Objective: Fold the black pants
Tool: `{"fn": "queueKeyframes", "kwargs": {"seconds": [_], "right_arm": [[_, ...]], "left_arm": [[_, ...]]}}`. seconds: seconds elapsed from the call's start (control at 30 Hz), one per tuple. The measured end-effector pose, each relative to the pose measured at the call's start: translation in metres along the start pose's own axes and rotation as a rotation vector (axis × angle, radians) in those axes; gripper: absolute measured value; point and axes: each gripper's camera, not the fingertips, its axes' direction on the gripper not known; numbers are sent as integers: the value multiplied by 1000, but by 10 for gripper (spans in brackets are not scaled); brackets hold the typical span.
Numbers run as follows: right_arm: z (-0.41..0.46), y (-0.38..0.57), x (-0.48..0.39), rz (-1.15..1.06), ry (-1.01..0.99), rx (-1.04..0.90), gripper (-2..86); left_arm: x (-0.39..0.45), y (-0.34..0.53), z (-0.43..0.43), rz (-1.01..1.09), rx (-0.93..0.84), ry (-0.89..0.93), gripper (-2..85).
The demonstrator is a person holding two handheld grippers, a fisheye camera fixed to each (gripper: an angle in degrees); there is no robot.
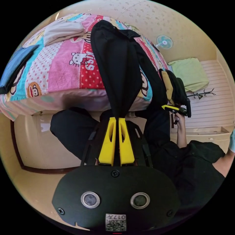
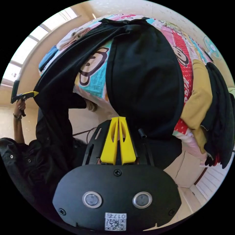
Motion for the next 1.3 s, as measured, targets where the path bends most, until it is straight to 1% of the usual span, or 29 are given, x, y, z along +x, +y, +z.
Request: {"fn": "queueKeyframes", "kwargs": {"seconds": [0.03, 0.1, 0.17, 0.2, 0.23, 0.3, 0.33, 0.4, 0.47, 0.53, 0.57, 0.6, 0.63, 0.67, 0.7, 0.73, 0.8, 0.93, 1.0, 1.07, 1.13, 1.2, 1.27, 1.3], "right_arm": [[-4, 11, 3, 12, -45, 26, 11], [-4, 21, 17, 90, -67, 31, 17], [-1, 23, 36, 188, -44, 12, 29], [-2, 23, 49, 245, -30, 8, 50], [-8, 21, 59, 283, -24, 27, 83], [-19, 19, 73, 330, -10, 80, 113], [-27, 18, 81, 353, 3, 120, 120], [-36, 14, 90, 371, 30, 174, 127], [-36, 8, 99, 387, 56, 194, 129], [-25, -1, 111, 428, 87, 190, 130], [-20, -4, 114, 437, 89, 183, 129], [-9, -8, 120, 451, 101, 172, 126], [-1, -11, 123, 458, 118, 170, 122], [2, -12, 124, 460, 125, 179, 119], [4, -12, 123, 465, 135, 198, 118], [5, -12, 122, 471, 143, 203, 116], [6, -11, 122, 488, 142, 209, 115], [1, -8, 131, 549, 52, 193, 115], [0, -7, 137, 546, 9, 207, 115], [6, -10, 143, 515, 12, 196, 107], [25, -23, 148, 443, 18, 133, 94], [38, -29, 151, 445, 18, 151, 89], [44, -27, 150, 448, 23, 208, 80], [46, -26, 151, 473, 0, 236, 65]], "left_arm": [[-3, 3, 0, -7, -1, -24, 6], [-30, 11, 9, -114, -49, -55, 29], [-46, 17, 14, -183, -70, -47, 39], [-47, 20, 15, -182, -59, -32, 42], [-46, 20, 16, -177, -52, -24, 43], [-30, 20, 17, -141, -12, -17, 64], [-24, 19, 18, -131, 2, -21, 80], [13, 7, 34, -44, 38, -23, 142], [47, -8, 55, 41, 23, 18, 166], [84, -21, 69, 125, 32, 28, 163], [108, -28, 76, 182, 55, 46, 147], [130, -35, 81, 237, 83, 105, 123], [140, -38, 84, 258, 92, 140, 125], [158, -46, 92, 292, 99, 215, 127], [172, -56, 104, 322, 86, 275, 130], [178, -63, 112, 330, 68, 294, 132], [195, -93, 148, 335, -30, 331, 136], [197, -126, 193, 247, -52, 273, 145], [195, -138, 224, 184, -82, 245, 151], [193, -137, 231, 112, -36, 210, 135], [195, -133, 233, 80, -5, 210, 130], [202, -125, 235, 63, 50, 180, 129], [208, -120, 237, 65, 78, 115, 99], [212, -118, 240, 89, 68, 119, 64]]}}
